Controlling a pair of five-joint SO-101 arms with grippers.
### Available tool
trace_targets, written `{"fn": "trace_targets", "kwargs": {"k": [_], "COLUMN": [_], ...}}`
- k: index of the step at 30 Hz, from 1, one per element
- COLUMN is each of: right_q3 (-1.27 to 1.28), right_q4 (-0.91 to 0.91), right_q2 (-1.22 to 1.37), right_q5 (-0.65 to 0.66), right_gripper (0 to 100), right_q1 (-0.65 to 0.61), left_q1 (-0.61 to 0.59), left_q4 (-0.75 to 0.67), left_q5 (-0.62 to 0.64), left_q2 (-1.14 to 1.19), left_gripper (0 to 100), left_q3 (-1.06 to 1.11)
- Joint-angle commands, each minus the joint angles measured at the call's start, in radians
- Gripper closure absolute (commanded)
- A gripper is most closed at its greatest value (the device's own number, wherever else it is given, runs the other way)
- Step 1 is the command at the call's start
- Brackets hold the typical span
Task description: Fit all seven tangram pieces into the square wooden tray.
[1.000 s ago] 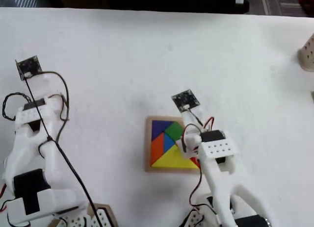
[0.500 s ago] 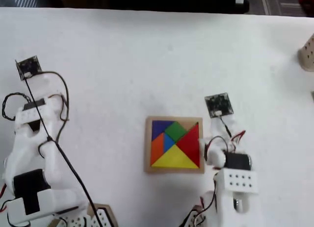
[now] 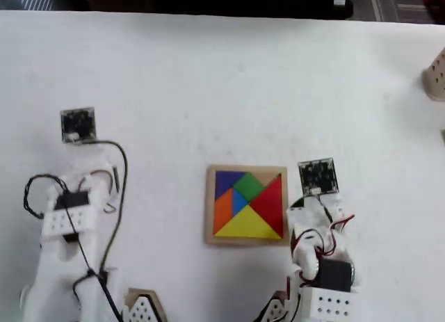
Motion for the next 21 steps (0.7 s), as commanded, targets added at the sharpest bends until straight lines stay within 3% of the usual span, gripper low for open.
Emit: {"fn": "trace_targets", "kwargs": {"k": [1, 15, 21], "right_q3": [-0.011, 0.103, 0.103], "right_q4": [0.067, 0.064, 0.064], "right_q2": [-0.021, -0.007, -0.007], "right_q5": [0.015, 0.011, 0.011], "right_gripper": [98.1, 98.1, 98.1], "right_q1": [0.012, 0.041, 0.039], "left_q1": [0.018, 0.024, 0.090], "left_q4": [-0.028, 0.203, 0.474], "left_q5": [-0.018, -0.018, -0.021], "left_q2": [-0.154, -0.696, -0.934], "left_gripper": [98, 98, 98], "left_q3": [0.075, 0.325, 0.344]}}
